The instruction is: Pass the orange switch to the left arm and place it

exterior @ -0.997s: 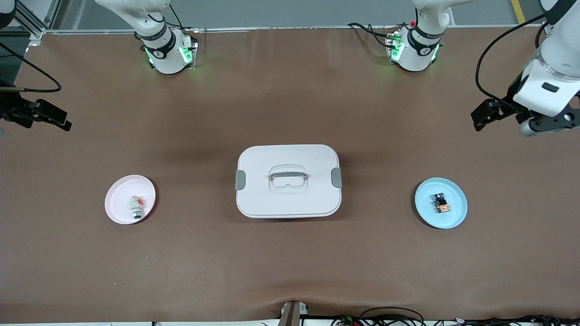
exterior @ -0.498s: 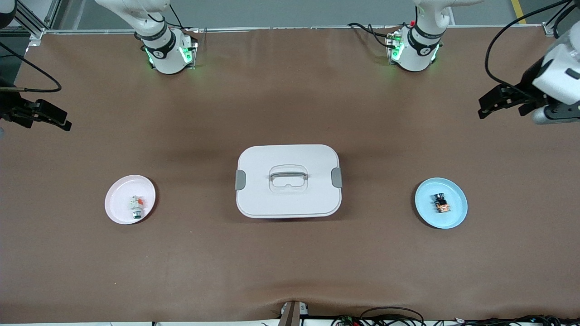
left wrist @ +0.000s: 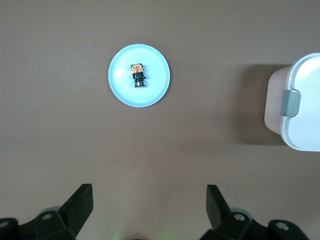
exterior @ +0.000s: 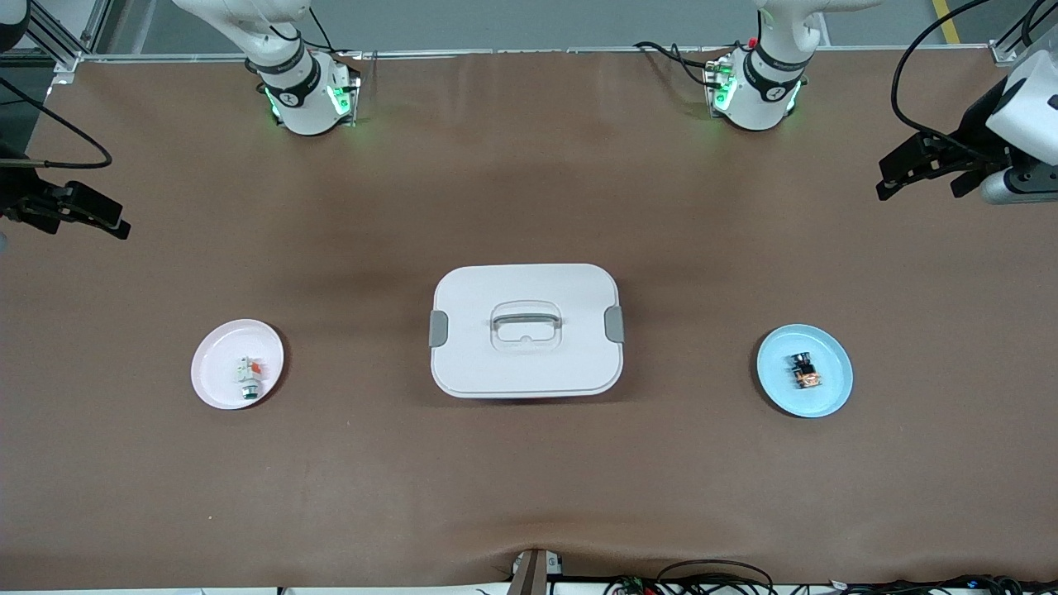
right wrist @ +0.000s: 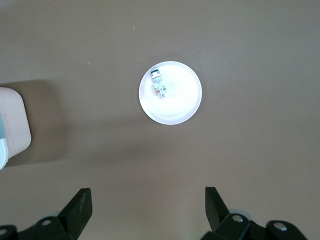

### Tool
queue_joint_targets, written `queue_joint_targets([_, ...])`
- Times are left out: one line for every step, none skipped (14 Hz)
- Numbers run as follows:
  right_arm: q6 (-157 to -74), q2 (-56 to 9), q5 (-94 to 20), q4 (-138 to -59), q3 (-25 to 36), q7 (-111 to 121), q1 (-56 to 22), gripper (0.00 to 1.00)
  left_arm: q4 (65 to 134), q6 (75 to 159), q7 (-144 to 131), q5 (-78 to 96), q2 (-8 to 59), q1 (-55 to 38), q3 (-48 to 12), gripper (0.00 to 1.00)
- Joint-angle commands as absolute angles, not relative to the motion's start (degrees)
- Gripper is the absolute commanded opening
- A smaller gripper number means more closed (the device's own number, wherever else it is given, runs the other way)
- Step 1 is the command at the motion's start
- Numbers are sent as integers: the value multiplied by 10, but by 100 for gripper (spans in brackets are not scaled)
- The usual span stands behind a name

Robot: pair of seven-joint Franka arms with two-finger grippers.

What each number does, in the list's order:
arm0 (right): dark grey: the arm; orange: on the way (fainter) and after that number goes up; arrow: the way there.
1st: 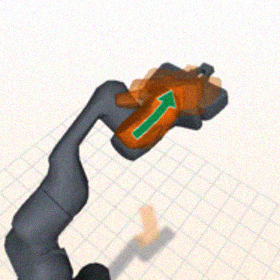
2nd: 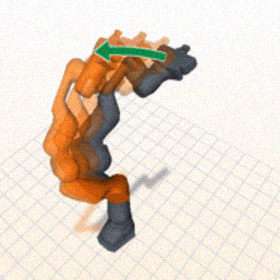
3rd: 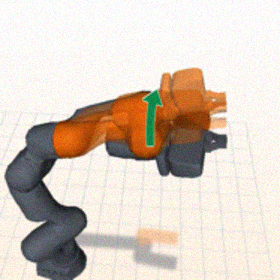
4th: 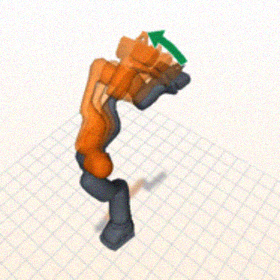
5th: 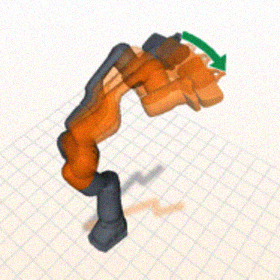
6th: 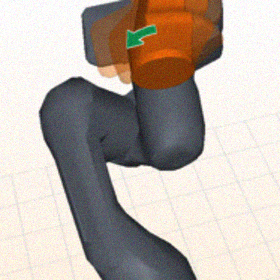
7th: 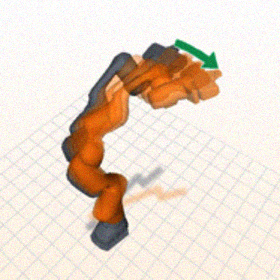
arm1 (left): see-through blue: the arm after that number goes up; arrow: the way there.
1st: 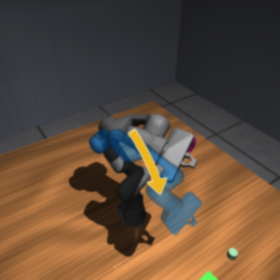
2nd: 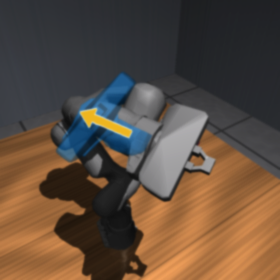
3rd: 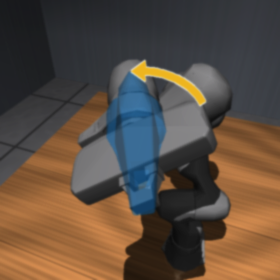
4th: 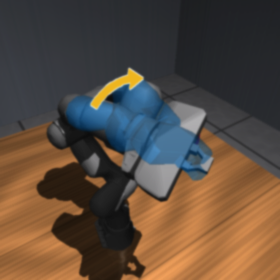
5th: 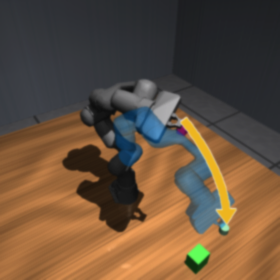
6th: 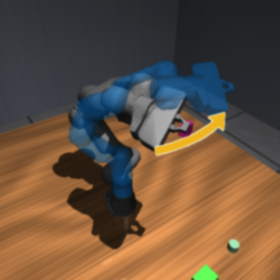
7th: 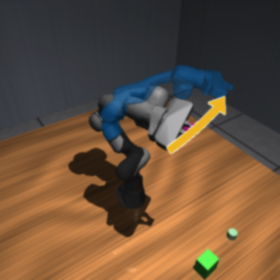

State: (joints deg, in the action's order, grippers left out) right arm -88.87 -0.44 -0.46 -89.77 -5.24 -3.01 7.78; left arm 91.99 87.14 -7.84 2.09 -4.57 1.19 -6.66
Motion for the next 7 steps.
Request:
queue_joint_targets([-891, 10, -22, -911, -59, -28, 91, 100, 910, 850, -70, -5, -46, 6, -68, 100])
queue_joint_targets([-891, 10, -28, -911, -59, -26, 96, 100, 910, 846, -69, -28, -46, 6, -79, 100])
queue_joint_targets([-890, 10, -28, -911, -59, -26, 97, 100, 910, 846, -69, -41, -47, 8, -90, 100])
queue_joint_targets([-890, 10, -28, -911, -59, -26, 97, 100, 910, 843, -69, -42, -47, 9, -91, 100])
queue_joint_targets([-890, 10, -28, -911, -59, -25, 97, 100, 910, 843, -68, -42, -47, 9, -91, 100])
queue_joint_targets([-890, 10, -28, -911, -59, -25, 97, 100, 906, 842, -68, -40, -47, 10, -91, 100])
queue_joint_targets([-890, 10, -28, -911, -59, -25, 97, 100, 903, 841, -68, -37, -47, 10, -91, 100])
